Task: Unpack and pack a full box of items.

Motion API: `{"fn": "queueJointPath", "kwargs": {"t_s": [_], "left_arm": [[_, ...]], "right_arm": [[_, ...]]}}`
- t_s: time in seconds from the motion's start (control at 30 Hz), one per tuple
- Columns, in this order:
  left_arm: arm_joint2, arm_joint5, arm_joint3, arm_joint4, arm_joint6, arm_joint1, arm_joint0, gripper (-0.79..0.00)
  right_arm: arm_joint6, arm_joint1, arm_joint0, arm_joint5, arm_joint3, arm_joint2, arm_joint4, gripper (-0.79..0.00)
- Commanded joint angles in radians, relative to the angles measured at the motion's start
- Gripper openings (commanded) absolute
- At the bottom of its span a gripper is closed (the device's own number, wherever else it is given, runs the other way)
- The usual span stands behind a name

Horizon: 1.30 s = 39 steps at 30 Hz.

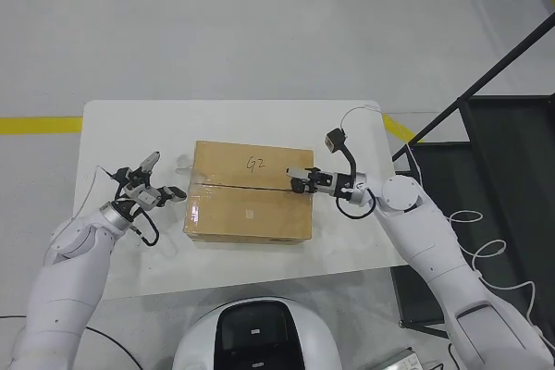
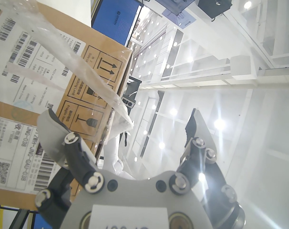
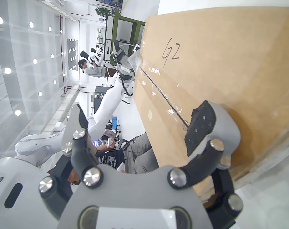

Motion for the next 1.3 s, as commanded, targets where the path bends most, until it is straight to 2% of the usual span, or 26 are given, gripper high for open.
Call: {"fn": "queueJointPath", "kwargs": {"t_s": [0.0, 0.13, 0.23, 0.4, 0.6, 0.77, 1.03, 1.27], "left_arm": [[0.014, -0.047, 0.013, 0.001, 0.044, -0.008, -0.008, 0.000], [0.033, -0.120, 0.038, -0.028, 0.098, -0.024, -0.024, 0.000], [0.035, -0.137, 0.054, -0.029, 0.102, -0.027, -0.035, 0.000], [0.001, -0.145, 0.064, -0.010, 0.093, -0.018, -0.036, 0.000], [-0.070, -0.148, 0.016, -0.013, 0.089, -0.001, 0.007, 0.000], [-0.096, -0.105, -0.033, -0.009, 0.088, 0.007, 0.041, 0.000], [-0.099, -0.006, -0.066, -0.066, -0.028, 0.010, 0.054, 0.000], [-0.078, 0.034, -0.113, -0.064, -0.073, 0.009, 0.055, 0.000]], "right_arm": [[0.000, 0.000, 0.000, 0.001, 0.000, 0.002, -0.002, 0.000], [0.000, 0.001, 0.000, 0.001, 0.001, 0.003, -0.004, 0.000], [0.000, 0.000, 0.000, 0.003, 0.001, 0.003, -0.004, 0.000], [0.001, 0.000, 0.000, 0.003, 0.002, 0.004, -0.003, 0.000], [0.006, 0.000, 0.000, -0.001, 0.003, 0.003, 0.000, 0.000], [0.004, -0.002, 0.002, 0.000, 0.001, -0.001, -0.002, 0.000], [0.002, -0.001, 0.002, -0.002, -0.001, 0.005, -0.001, 0.000], [0.000, -0.001, -0.001, 0.001, -0.002, 0.007, 0.000, 0.000]]}}
